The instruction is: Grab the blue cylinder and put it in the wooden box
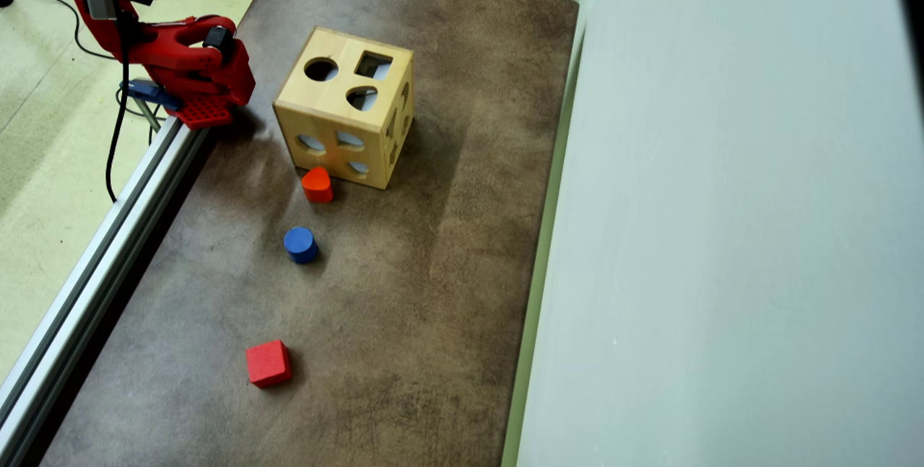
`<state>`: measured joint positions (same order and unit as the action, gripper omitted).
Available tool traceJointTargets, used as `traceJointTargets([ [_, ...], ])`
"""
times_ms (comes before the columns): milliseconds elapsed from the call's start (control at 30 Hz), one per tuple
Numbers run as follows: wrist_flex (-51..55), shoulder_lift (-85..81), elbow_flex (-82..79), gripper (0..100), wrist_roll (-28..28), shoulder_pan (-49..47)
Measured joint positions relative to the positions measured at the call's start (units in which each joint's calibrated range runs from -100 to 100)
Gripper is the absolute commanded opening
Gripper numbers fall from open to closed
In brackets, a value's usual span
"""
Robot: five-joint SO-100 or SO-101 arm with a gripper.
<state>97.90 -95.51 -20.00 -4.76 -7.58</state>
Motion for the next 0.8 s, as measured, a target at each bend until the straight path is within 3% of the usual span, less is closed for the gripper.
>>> traceJointTargets([
  [400,0.00,1.61,0.09,3,0.00,-0.36],
  [667,0.00,20.34,10.02,4,0.00,-0.36],
  [800,0.00,29.32,16.88,8,0.00,-0.22],
])
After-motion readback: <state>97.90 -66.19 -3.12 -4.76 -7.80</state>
